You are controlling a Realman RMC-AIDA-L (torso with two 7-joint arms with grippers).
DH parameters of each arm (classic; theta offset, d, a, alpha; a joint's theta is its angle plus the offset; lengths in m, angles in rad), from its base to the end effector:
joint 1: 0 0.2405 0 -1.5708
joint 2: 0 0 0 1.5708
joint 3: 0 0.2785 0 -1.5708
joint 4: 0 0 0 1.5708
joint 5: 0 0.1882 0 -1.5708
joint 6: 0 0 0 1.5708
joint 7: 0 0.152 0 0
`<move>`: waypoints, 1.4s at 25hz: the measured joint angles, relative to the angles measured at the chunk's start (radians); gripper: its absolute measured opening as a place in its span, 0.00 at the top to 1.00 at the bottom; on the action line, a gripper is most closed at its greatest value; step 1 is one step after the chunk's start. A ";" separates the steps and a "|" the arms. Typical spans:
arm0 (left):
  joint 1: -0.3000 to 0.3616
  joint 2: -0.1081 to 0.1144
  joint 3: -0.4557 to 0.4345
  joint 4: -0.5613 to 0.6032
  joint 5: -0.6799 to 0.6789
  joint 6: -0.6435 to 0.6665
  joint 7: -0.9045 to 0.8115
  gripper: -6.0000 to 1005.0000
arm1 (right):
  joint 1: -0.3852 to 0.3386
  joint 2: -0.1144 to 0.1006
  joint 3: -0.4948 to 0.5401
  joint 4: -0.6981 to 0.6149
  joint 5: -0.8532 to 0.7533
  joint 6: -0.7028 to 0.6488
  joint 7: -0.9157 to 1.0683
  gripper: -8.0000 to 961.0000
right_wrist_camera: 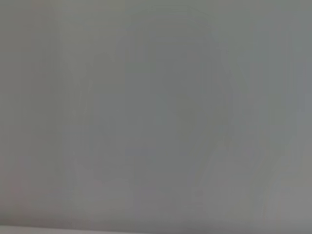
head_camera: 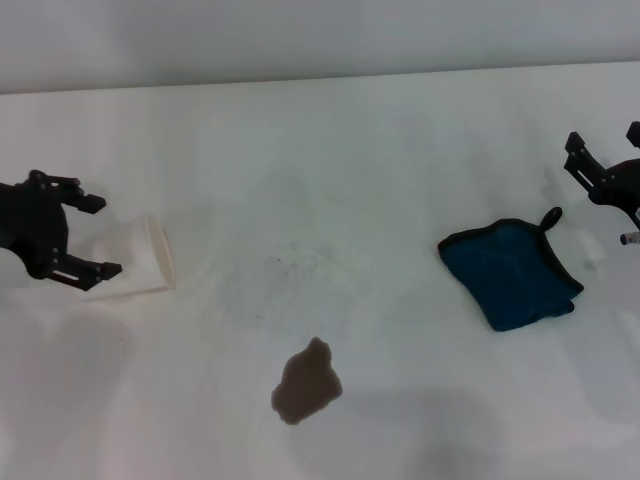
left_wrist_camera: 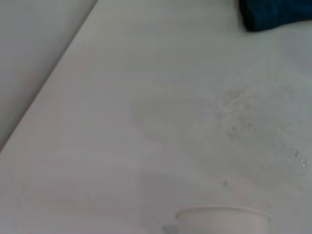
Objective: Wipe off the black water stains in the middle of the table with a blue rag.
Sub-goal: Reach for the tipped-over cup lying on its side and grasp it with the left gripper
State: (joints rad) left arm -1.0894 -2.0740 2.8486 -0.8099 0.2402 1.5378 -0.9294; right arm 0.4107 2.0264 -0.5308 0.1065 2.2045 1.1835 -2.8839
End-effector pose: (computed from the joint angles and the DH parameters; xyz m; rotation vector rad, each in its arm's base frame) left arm -0.2566 0.3927 0.0133 -2.8698 -0.0805 0.2508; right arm 0.3837 0.3051 -0.0010 -1.6012 0.6904 0.5699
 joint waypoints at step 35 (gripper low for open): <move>0.061 0.000 -0.001 0.244 -0.001 -0.181 -0.052 0.13 | -0.005 -0.008 0.000 -0.004 0.004 0.024 0.000 0.11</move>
State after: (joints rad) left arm -1.0282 -2.0740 2.8472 -0.5660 0.2396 1.3572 -0.9814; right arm 0.4060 2.0188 -0.5308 0.1028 2.2089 1.2071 -2.8839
